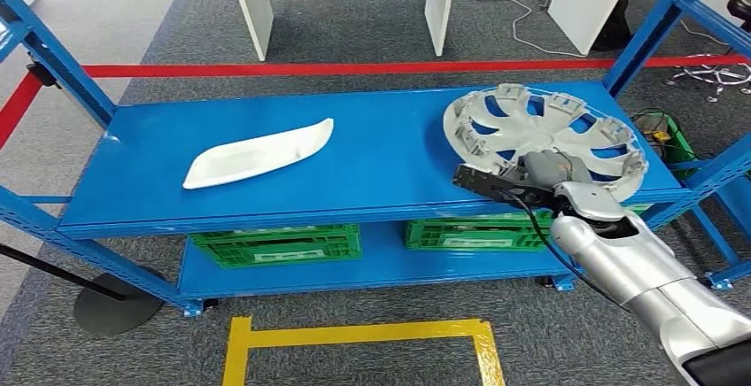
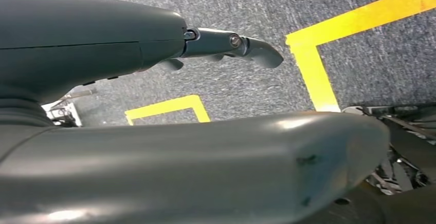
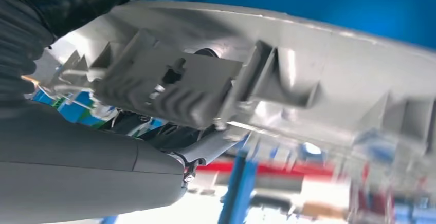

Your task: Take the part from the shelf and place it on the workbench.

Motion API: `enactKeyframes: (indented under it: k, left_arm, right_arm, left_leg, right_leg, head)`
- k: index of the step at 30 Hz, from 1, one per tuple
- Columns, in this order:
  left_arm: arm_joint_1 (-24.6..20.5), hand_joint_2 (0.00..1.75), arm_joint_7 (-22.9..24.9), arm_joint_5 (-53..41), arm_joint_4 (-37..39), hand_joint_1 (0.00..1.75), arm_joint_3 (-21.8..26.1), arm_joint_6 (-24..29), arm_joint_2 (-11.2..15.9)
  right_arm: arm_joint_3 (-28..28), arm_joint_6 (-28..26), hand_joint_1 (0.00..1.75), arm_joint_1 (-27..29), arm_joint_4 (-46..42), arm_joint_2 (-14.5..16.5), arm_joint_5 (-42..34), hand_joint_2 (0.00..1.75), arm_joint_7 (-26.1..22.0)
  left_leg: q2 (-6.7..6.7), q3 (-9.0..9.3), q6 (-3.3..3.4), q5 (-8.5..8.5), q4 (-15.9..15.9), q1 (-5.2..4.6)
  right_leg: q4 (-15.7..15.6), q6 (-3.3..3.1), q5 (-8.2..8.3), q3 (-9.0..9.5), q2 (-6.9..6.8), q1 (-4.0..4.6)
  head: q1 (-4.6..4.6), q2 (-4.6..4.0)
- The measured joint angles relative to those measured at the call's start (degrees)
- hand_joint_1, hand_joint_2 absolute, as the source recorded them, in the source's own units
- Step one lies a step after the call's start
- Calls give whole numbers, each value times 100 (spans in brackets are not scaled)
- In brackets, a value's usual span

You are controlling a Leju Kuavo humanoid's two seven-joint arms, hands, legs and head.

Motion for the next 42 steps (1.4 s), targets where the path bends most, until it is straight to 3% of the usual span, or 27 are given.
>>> enactKeyframes:
  k: [14,23,28,42]
  left_arm:
    - [178,0,47,-70,-265,0,149,146,35]
    - [222,0,50,-70,-437,0,175,218,70]
    - [274,0,44,-58,-506,0,175,310,92]
    - [333,0,43,-5,-1029,0,155,674,250]
  right_arm:
    - [-784,-1003,175,278,-982,-48,143,175,-65]
    - [-1125,-1108,175,407,-1442,-48,103,175,-72]
    - [-1337,-1568,175,558,-1602,-48,109,175,-260]
    - [-1924,-2835,175,1125,-2542,-46,1557,175,-392]
  left_leg:
    - [3,-8,0,0,0,1]
    - [3,-11,0,0,-1,1]
    - [2,-13,0,0,0,1]
    - [0,-27,0,0,-1,1]
  right_leg:
    - [1,0,0,-10,7,1]
    - [1,0,0,-14,5,1]
    - [2,0,0,-15,3,1]
    - [2,0,0,-29,2,1]
  head:
    - [-1,0]
    - [0,0]
    - [0,0]
    - [-1,0]
